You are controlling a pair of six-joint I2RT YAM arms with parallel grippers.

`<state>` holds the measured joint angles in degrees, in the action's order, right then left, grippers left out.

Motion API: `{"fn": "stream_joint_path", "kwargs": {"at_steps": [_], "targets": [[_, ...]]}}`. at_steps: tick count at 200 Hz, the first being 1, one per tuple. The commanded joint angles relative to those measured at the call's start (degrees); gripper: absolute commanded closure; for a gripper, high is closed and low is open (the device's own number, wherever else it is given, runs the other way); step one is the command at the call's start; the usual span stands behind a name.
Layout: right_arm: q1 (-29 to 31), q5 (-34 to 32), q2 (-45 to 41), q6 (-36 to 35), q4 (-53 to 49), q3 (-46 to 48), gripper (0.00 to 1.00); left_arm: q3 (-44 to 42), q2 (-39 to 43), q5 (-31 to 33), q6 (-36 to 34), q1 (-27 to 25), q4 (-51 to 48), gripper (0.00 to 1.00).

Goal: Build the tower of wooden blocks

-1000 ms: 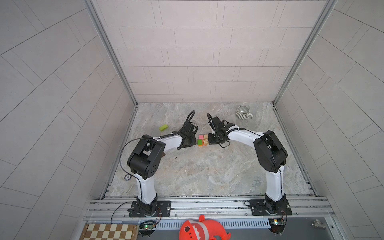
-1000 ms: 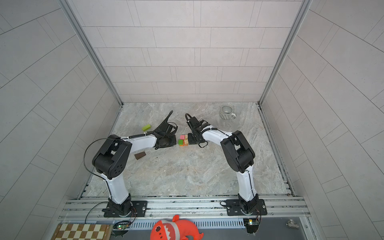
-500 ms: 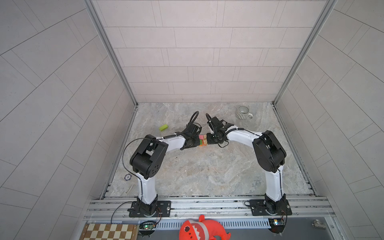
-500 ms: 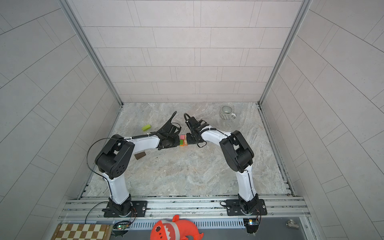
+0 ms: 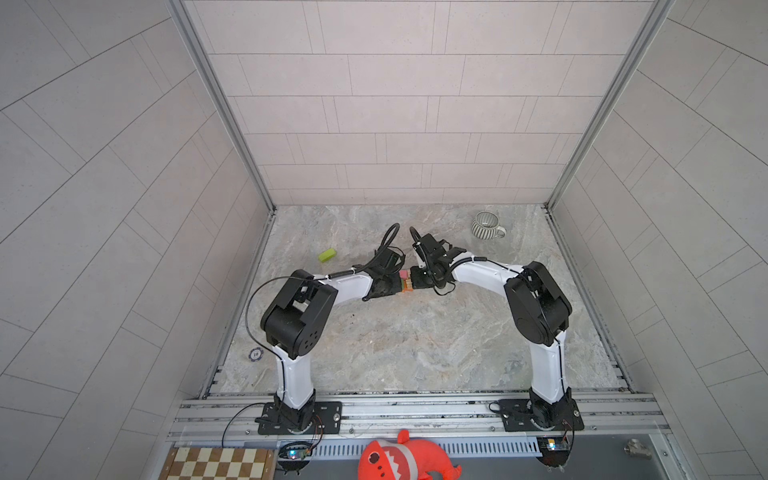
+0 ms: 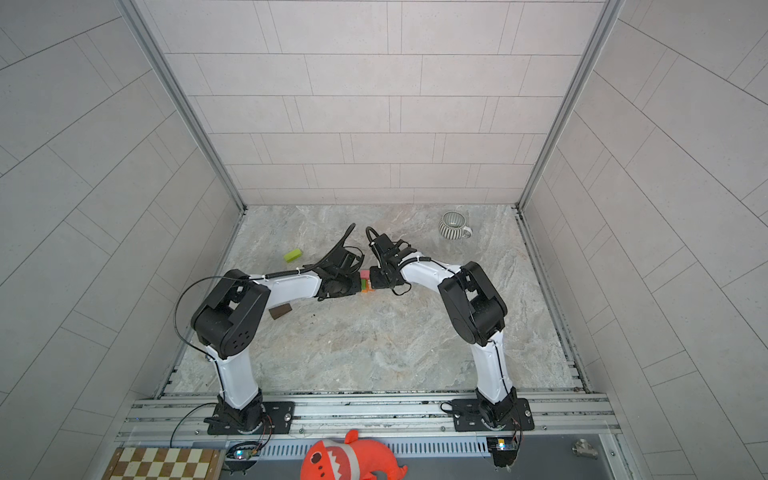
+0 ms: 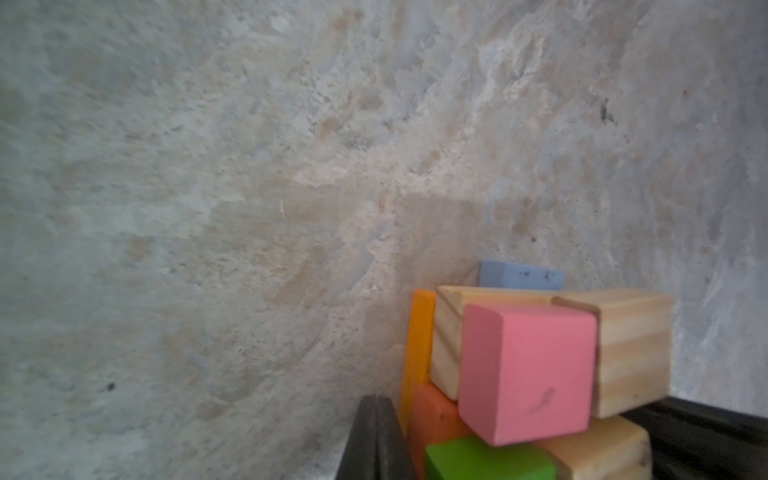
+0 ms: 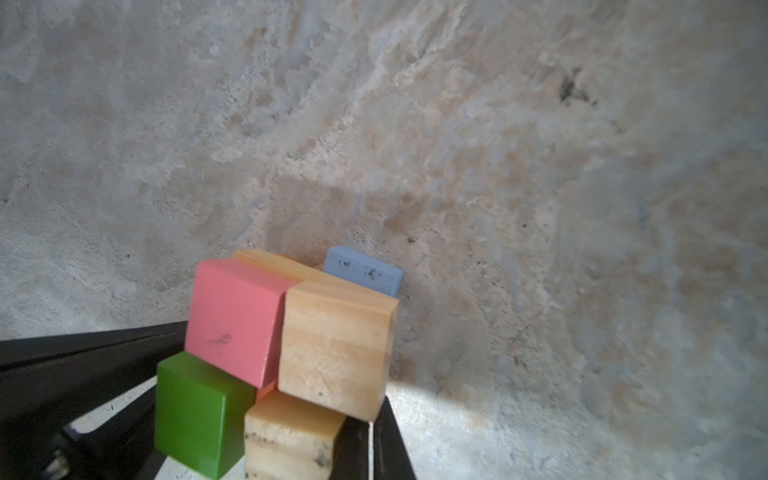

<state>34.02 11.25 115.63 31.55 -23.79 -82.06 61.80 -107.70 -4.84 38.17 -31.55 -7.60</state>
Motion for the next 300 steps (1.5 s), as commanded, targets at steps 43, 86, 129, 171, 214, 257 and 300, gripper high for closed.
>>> {"fn": "stream_joint_path", "kwargs": {"at_steps": [43,86,129,171,214,257,300], "targets": [[0.7,-0.5,0.1,0.5,-0.2,0.0,0.93,1.4,0.6,0.6,1.2,-1.3,-0.9,1.00],[0.9,-0.5,-0.1,0.6,-0.3,0.2,0.93,1.9,0.7,1.3,1.0,-1.4,-1.7,1.00],[1.0,-0.5,-0.6,0.7,-0.4,0.6,0.93,3.4,0.4,1.1,0.7,-1.4,-3.0,1.00],[1.0,-0.9,-0.8,0.8,-0.4,0.5,0.93,5.0,0.3,1.6,-0.1,-0.8,-4.8,1.00],[1.0,-0.7,-0.2,0.8,-1.0,-0.5,0.92,5.8,-0.2,1.3,-0.2,-0.4,-5.4,1.00],[1.0,-1.0,0.0,0.6,-1.6,-1.1,0.92,6.7,-0.4,1.2,-0.5,0.0,-6.0,1.00],[0.8,-1.0,-0.1,0.5,-2.0,-1.4,0.91,6.8,-0.1,1.1,-0.6,0.4,-6.4,1.00]]}}
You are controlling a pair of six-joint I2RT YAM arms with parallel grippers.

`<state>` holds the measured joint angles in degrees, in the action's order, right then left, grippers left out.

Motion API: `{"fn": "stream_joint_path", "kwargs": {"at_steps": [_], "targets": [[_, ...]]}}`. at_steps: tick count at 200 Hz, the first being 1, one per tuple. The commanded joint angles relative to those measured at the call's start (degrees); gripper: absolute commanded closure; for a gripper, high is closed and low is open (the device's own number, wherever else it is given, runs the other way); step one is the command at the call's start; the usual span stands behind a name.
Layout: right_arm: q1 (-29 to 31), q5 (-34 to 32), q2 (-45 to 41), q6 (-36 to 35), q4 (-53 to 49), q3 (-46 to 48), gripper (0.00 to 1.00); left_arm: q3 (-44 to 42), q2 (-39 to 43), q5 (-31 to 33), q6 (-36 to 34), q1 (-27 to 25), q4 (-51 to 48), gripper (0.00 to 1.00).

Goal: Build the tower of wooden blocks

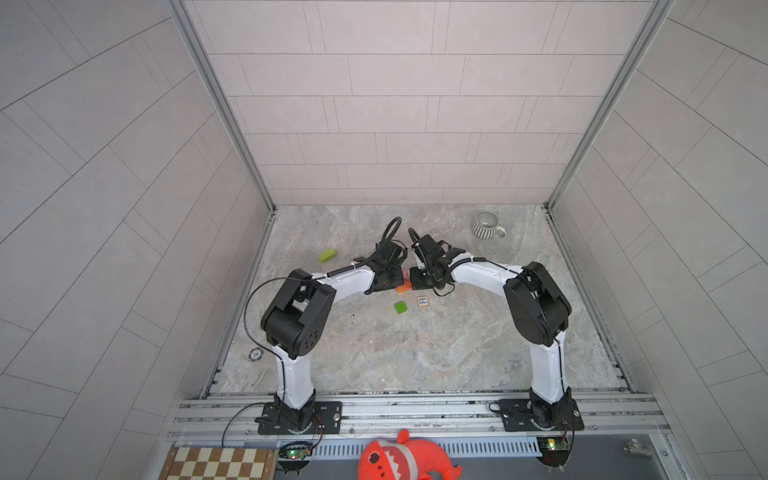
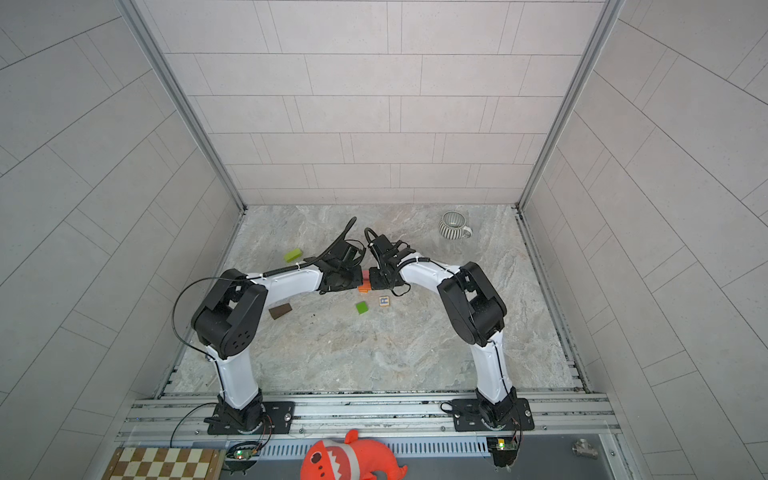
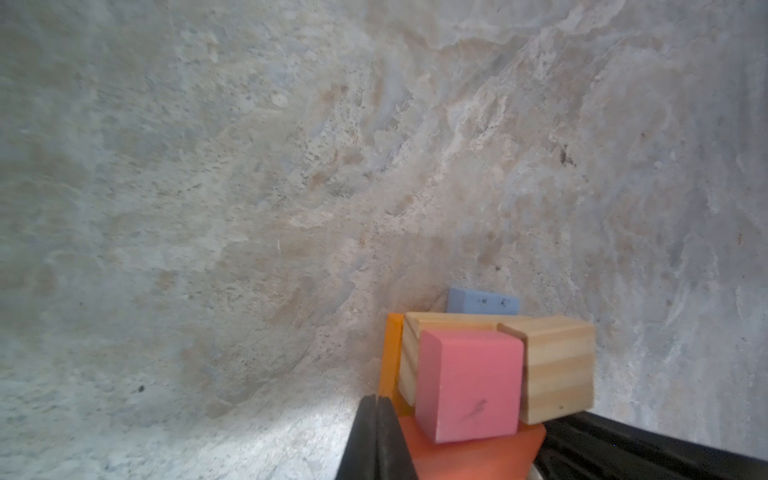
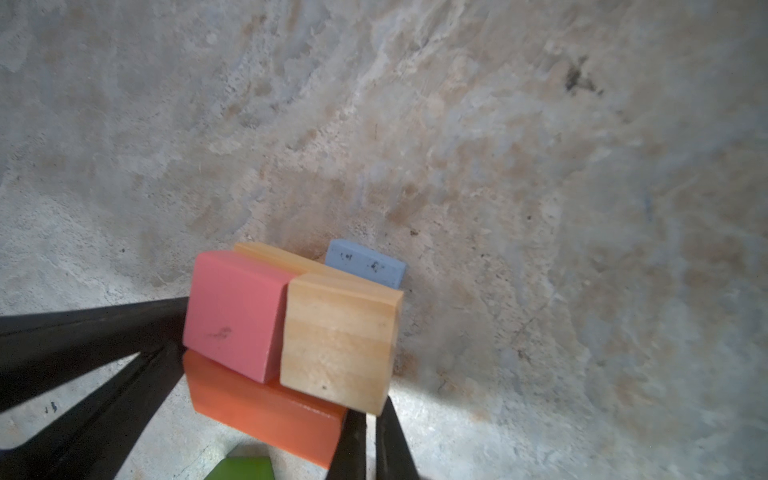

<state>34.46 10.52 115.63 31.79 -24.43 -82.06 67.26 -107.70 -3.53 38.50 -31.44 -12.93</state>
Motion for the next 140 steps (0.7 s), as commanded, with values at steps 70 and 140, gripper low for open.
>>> {"fn": "stream_joint_path", "kwargs": {"at_steps": [70,140], "targets": [[-1.0,-0.7,-1.9,0.4,-2.4,-1.1,0.84,0.4,2.2,0.0,-1.3,1.2,-2.0,0.99],[-1.2,-5.1,-11.1,0.9,-5.3,5.2,0.60,-6.3,13.6,2.1,-2.3,1.6,-4.7,0.64]]}}
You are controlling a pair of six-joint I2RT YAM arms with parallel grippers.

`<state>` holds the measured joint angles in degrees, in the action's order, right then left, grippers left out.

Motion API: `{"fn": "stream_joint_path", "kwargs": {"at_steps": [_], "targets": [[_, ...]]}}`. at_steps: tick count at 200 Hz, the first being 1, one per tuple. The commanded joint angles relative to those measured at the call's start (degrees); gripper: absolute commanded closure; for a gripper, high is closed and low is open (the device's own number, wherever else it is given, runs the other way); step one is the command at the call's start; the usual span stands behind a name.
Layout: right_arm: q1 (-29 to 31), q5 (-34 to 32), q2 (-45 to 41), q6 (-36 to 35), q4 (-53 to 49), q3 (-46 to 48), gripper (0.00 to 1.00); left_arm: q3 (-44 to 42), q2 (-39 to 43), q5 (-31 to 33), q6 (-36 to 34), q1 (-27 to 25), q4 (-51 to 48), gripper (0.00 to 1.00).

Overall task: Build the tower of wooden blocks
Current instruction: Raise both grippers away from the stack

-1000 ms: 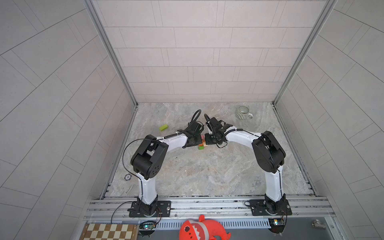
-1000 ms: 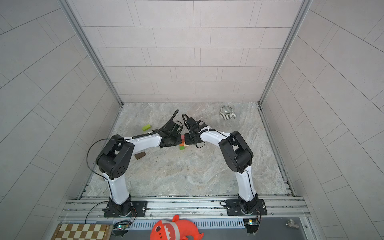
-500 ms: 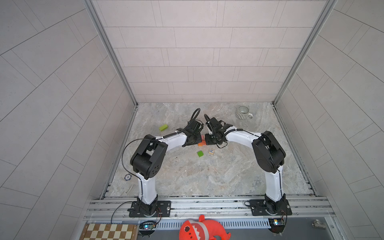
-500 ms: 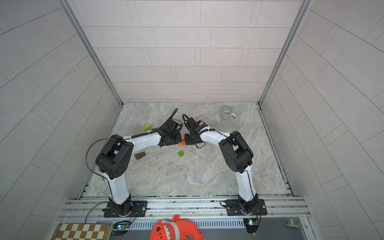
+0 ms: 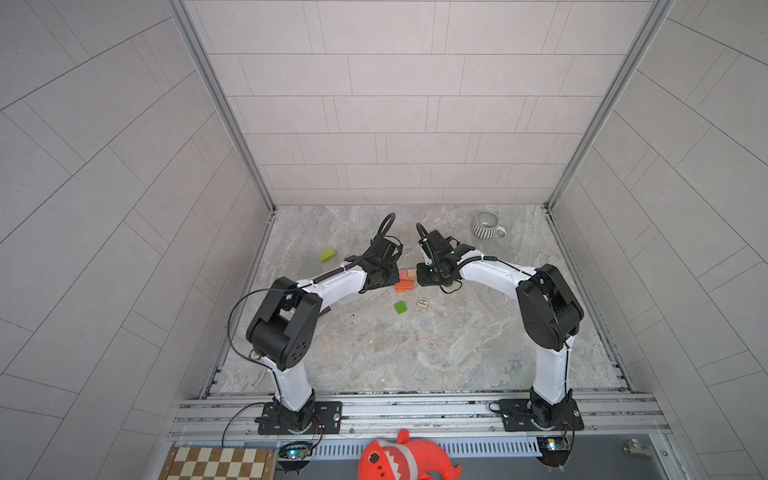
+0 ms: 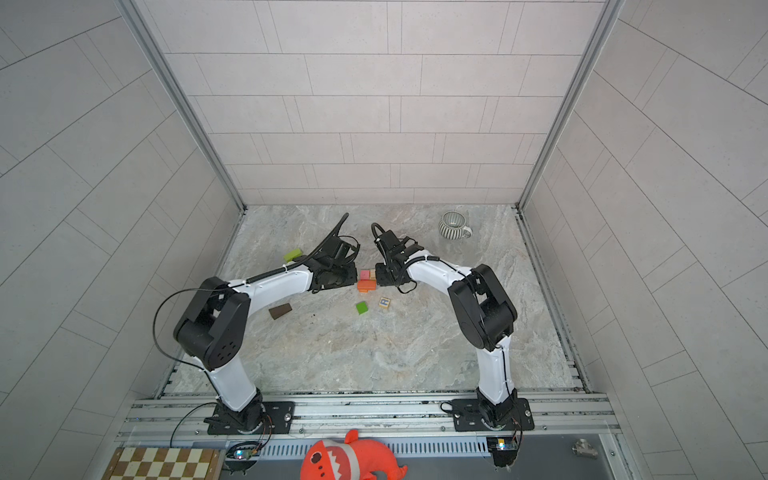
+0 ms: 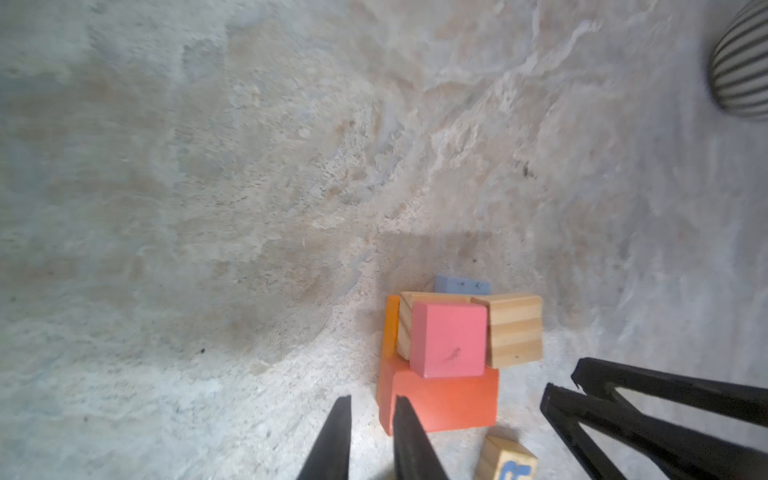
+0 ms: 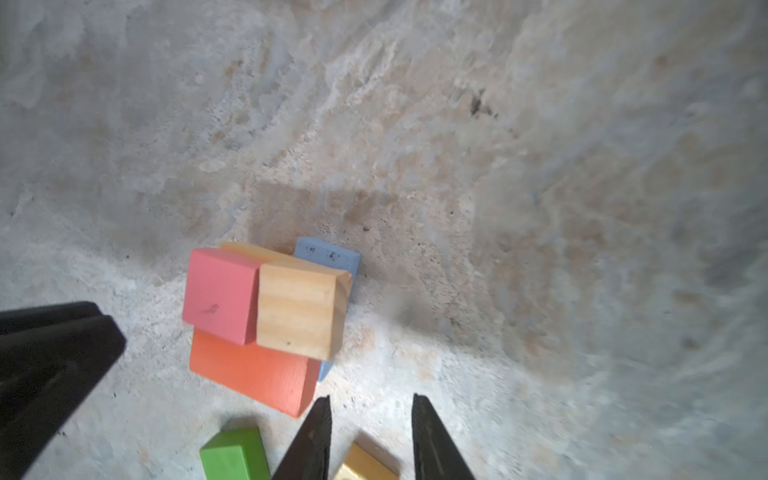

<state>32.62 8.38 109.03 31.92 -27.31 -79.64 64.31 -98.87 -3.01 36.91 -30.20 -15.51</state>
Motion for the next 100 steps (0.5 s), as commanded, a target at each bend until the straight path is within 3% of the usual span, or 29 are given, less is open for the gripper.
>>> {"fn": "stream_joint_path", "kwargs": {"at_steps": [1,40,100], "targets": [[0.7,-3.1,-4.6,0.8,-2.4,2.9,0.60,-3.6,4.9,1.6,-0.7,0.3,-2.1,0.63],[3.4,-7.3,-7.4,3.8,-1.1,8.9,0.55,-10.2,10.2,2.4,-0.3,0.4,-1.7,0.46],[7.9,-15.2,-8.8,11.5,3.0,13.7,0.45,-17.8,15.2,3.6,0.1,0.3,-0.4,0.41]]}}
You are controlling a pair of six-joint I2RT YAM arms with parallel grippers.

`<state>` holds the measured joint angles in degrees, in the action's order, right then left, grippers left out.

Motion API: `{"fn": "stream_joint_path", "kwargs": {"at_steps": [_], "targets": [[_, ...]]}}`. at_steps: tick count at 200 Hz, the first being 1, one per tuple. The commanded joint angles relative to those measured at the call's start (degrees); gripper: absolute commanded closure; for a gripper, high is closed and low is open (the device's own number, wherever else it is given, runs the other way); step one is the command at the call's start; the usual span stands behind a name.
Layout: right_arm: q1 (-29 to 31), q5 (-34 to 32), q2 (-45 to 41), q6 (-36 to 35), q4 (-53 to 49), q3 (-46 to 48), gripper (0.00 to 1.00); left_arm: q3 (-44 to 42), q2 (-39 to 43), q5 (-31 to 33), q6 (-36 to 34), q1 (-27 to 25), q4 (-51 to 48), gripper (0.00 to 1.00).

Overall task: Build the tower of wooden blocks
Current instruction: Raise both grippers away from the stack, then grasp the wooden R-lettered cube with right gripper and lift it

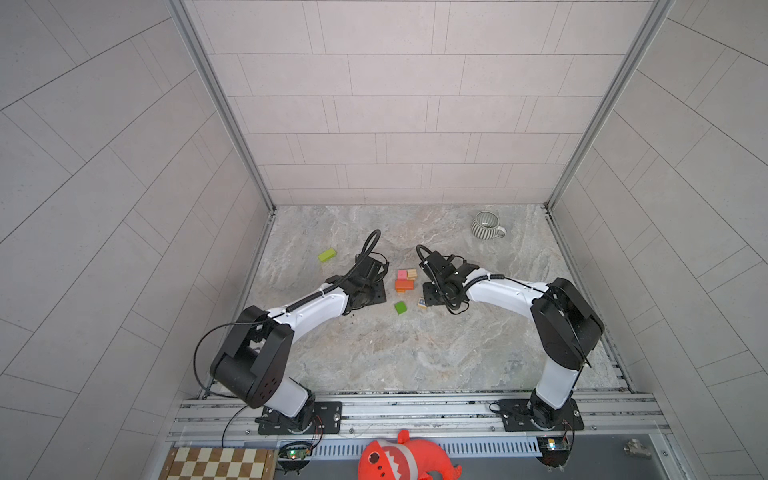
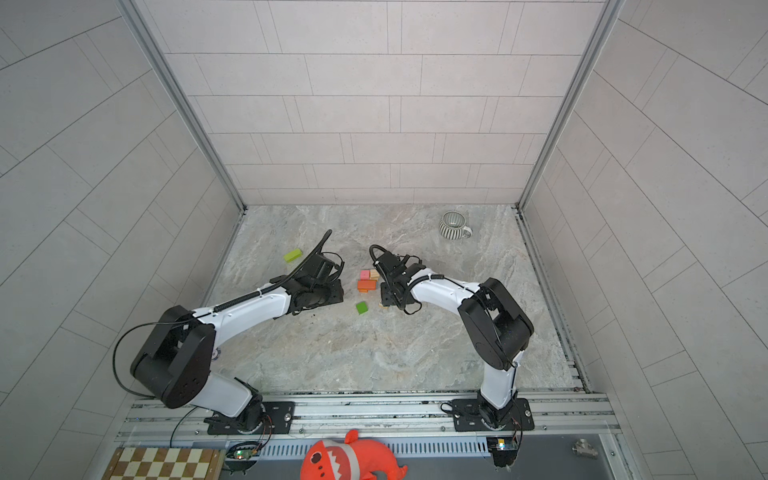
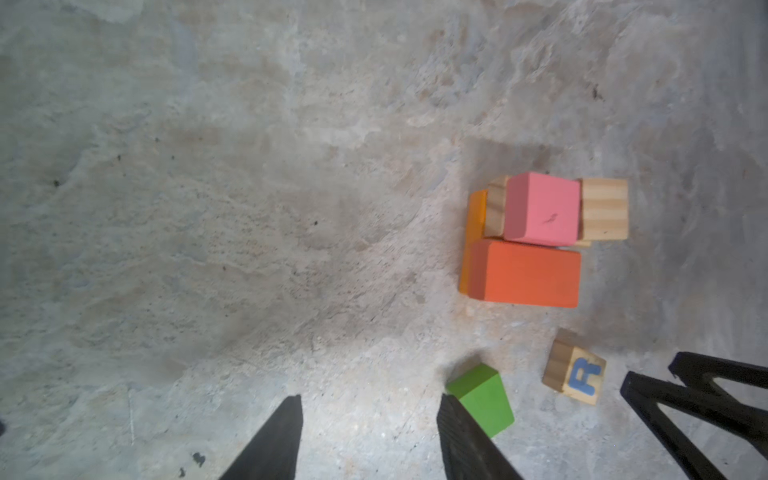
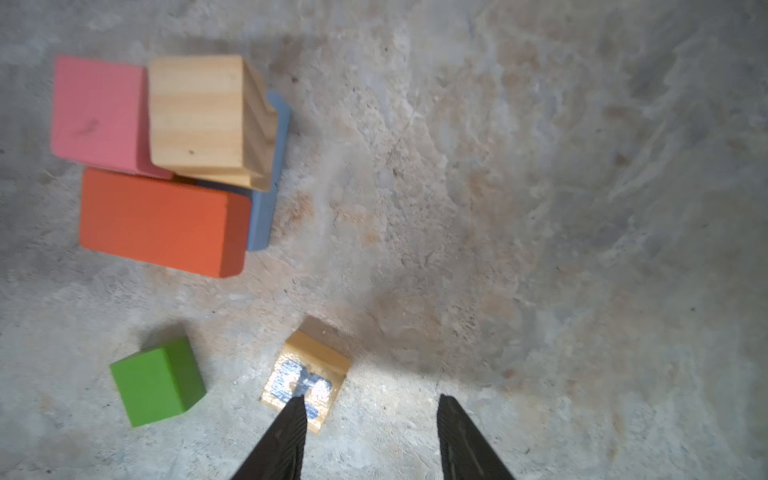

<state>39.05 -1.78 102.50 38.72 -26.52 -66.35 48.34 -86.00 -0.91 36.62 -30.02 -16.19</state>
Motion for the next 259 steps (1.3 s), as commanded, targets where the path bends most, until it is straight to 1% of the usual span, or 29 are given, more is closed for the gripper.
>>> {"fn": "stream_joint_path", "kwargs": {"at_steps": [1,27,57,107,123,142,161,214,237,245,259], "targets": [[1.6,-5.0,-2.3,4.8,2.2,0.5,0.45,-1.9,2.4,1.5,0.4,0.1,0.3,0.41],[3.3,-6.9,-1.2,6.5,3.6,0.5,0.44,-3.4,3.4,1.8,0.4,0.1,0.3,0.41],[4.4,-7.5,0.5,7.7,4.6,0.0,0.43,-4.5,4.6,2.3,0.1,0.2,0.2,0.40],[5.3,-8.8,3.8,8.3,3.4,-2.1,0.43,-5.1,5.7,2.2,0.0,0.2,0.1,0.40],[5.4,-8.8,4.4,8.6,3.6,-2.1,0.45,-5.4,5.6,2.1,0.0,0.3,0.4,0.40],[5.5,-8.5,5.2,8.9,3.5,-2.5,0.52,-5.6,5.5,2.1,0.0,0.3,0.5,0.40],[5.5,-8.3,5.8,9.1,3.8,-2.5,0.54,-5.8,5.5,2.0,0.0,0.4,0.6,0.40],[5.9,-7.5,7.7,9.4,3.8,-3.4,0.52,-6.4,5.7,2.1,0.1,0.9,0.7,0.40],[6.0,-7.6,7.8,9.4,3.8,-3.5,0.54,-6.5,6.1,2.2,0.0,1.1,0.7,0.40],[6.0,-7.7,7.7,9.3,3.6,-3.4,0.56,-6.6,6.1,2.1,0.0,1.2,0.6,0.40],[6.0,-8.0,7.4,9.1,3.5,-3.4,0.63,-6.6,6.3,2.2,0.0,1.3,0.4,0.40]]}}
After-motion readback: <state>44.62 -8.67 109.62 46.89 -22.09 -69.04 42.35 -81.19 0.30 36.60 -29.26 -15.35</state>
